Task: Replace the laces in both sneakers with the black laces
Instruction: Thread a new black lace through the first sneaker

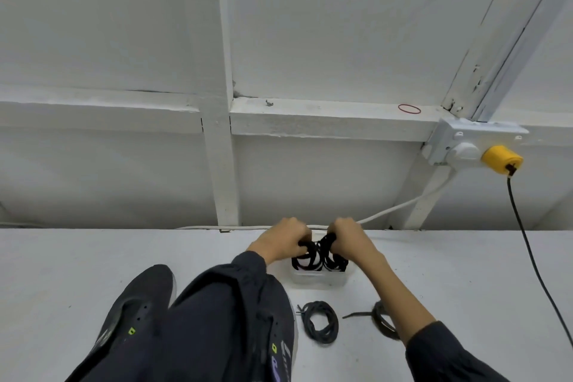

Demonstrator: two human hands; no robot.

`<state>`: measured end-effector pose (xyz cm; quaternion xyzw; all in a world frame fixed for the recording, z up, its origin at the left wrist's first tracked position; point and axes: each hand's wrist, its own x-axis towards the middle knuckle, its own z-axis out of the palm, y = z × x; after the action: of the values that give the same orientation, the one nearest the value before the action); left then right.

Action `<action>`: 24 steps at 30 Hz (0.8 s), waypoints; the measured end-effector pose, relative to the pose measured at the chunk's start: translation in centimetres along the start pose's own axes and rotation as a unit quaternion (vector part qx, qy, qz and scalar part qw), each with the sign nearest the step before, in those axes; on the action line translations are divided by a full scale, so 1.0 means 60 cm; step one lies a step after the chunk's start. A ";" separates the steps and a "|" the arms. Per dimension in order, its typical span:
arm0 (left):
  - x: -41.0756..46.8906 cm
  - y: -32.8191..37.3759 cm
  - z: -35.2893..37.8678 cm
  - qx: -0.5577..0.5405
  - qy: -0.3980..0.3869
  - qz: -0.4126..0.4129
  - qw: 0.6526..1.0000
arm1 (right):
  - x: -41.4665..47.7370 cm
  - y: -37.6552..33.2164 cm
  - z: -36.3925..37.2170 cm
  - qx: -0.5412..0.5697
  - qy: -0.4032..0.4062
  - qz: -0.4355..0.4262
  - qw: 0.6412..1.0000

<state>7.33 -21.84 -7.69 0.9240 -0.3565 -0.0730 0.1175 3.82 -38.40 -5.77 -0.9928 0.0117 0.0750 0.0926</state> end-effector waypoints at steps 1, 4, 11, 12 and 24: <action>-0.010 -0.010 -0.015 -0.021 0.018 0.001 1.000 | 0.004 -0.004 -0.014 0.013 0.008 -0.004 1.000; -0.052 -0.047 -0.065 -0.062 0.065 -0.016 0.996 | 0.011 -0.037 -0.054 0.045 0.020 -0.019 0.999; -0.189 -0.185 -0.094 -0.045 0.059 -0.173 0.982 | -0.003 -0.198 -0.035 0.108 -0.029 -0.086 0.990; -0.205 -0.199 -0.086 -0.033 0.055 -0.196 0.979 | -0.001 -0.222 -0.016 0.116 -0.038 -0.084 0.989; -0.270 -0.234 0.002 -0.001 0.068 -0.252 0.965 | -0.005 -0.311 0.121 0.103 -0.101 -0.040 0.989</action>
<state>4.38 -0.83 -10.75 0.9867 -0.1027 -0.0375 0.1207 3.12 -18.72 -9.37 -0.9649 -0.0299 0.1699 0.1979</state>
